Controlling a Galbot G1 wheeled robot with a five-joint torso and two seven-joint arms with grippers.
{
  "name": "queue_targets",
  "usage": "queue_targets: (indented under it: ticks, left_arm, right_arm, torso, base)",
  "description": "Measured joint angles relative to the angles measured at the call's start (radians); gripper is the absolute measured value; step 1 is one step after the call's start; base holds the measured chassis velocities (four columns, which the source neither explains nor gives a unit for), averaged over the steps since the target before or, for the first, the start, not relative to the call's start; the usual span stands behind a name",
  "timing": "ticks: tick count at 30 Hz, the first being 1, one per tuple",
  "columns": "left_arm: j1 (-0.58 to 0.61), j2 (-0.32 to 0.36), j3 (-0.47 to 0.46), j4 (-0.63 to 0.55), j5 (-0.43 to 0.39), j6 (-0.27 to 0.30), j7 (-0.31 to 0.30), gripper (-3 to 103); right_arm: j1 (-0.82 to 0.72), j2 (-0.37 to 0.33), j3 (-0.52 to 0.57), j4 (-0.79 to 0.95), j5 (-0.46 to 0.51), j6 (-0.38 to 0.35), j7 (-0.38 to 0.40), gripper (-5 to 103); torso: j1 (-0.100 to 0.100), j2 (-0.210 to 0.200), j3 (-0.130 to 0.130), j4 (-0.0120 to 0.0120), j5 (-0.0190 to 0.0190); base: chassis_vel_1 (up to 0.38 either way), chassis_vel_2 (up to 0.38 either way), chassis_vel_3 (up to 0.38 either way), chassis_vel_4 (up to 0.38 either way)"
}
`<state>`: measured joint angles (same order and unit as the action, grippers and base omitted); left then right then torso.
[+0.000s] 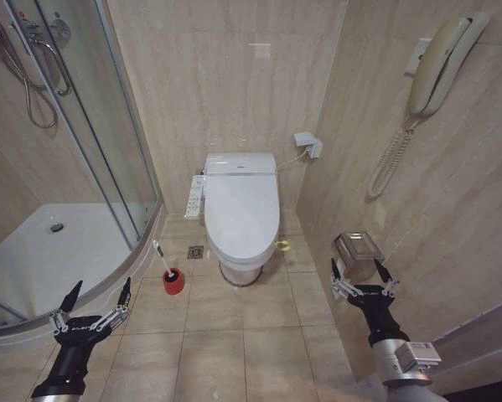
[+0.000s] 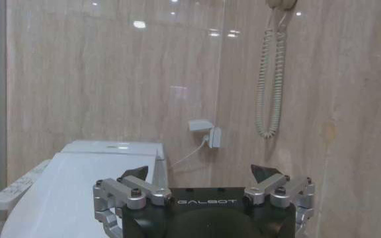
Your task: Open the toilet lid, clean the toilet bowl with a toilet brush, close the toilet lid, and flush.
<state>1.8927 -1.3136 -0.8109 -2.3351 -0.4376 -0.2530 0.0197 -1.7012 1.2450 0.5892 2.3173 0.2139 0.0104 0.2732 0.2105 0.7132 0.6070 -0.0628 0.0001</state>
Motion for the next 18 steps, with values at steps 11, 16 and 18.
queue_targets:
  ticks: [11, 16, 18]
  left_arm:
    - [0.0, 0.0, 0.0, 0.0, 0.0, 0.0, 0.0, 100]
    - [0.0, 0.0, 0.0, 0.0, 0.0, 0.0, 0.0, 100]
    - [0.0, 0.0, 0.0, 0.0, 0.0, 0.0, 0.0, 100]
  right_arm:
    - [0.0, 0.0, 0.0, 0.0, 0.0, 0.0, 0.0, 100]
    - [0.0, 0.0, 0.0, 0.0, 0.0, 0.0, 0.0, 100]
    - [0.0, 0.0, 0.0, 0.0, 0.0, 0.0, 0.0, 100]
  torso:
    - [0.0, 0.0, 0.0, 0.0, -0.0001]
    - [0.0, 0.0, 0.0, 0.0, -0.0001]
    - [0.0, 0.0, 0.0, 0.0, -0.0001]
  base:
    - [0.034, -0.03, -0.038, 0.031]
    - [0.0, 0.0, 0.0, 0.0]
    - [0.0, 0.0, 0.0, 0.0]
